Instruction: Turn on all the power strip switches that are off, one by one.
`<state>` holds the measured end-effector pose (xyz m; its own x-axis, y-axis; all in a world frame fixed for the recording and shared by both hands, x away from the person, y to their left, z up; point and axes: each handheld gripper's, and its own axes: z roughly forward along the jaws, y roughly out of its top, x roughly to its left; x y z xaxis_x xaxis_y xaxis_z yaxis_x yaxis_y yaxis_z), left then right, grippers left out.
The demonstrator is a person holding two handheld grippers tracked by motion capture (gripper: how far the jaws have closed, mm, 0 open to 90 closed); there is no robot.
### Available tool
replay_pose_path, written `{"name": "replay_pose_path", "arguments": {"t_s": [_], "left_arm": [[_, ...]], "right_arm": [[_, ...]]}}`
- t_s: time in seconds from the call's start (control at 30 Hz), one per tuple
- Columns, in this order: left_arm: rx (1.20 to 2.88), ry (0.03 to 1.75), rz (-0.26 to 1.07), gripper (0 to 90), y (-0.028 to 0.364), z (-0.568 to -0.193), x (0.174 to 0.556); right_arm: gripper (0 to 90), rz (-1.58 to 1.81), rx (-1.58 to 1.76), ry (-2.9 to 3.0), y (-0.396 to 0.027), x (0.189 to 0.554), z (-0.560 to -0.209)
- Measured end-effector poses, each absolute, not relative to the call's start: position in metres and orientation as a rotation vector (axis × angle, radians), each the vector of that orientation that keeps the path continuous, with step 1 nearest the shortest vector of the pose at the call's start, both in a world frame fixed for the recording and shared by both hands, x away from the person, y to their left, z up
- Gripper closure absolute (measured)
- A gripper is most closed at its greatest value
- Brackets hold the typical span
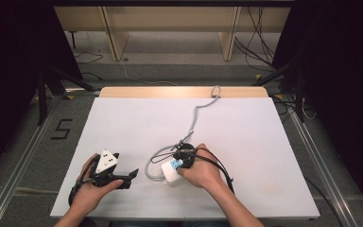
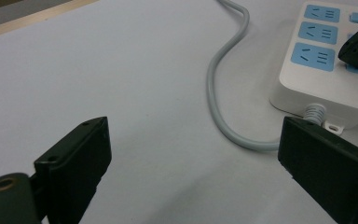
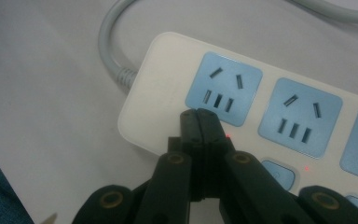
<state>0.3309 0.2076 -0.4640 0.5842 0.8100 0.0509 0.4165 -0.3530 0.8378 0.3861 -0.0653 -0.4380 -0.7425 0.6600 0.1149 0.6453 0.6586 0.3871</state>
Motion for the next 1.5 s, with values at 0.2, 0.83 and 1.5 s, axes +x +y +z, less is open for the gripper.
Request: {"name": "replay_pose_path", "arguments": {"t_s": [0.2, 0.83, 1.5], "left_arm": [[1.980, 0.978, 0.595, 9.2, 0.208, -0.464, 0.331], [1.984, 0.981, 0.591, 9.2, 0.208, -0.465, 0.332], [1.982, 0.985, 0.591, 9.2, 0.207, -0.465, 0.332]], "right_arm": [[90.0, 0.647, 1.080, 2.833, -0.060, 0.385, -0.440], [90.0, 0.690, 1.064, 2.788, -0.069, 0.386, -0.433], [90.0, 0.658, 1.063, 2.795, -0.072, 0.389, -0.422]]}}
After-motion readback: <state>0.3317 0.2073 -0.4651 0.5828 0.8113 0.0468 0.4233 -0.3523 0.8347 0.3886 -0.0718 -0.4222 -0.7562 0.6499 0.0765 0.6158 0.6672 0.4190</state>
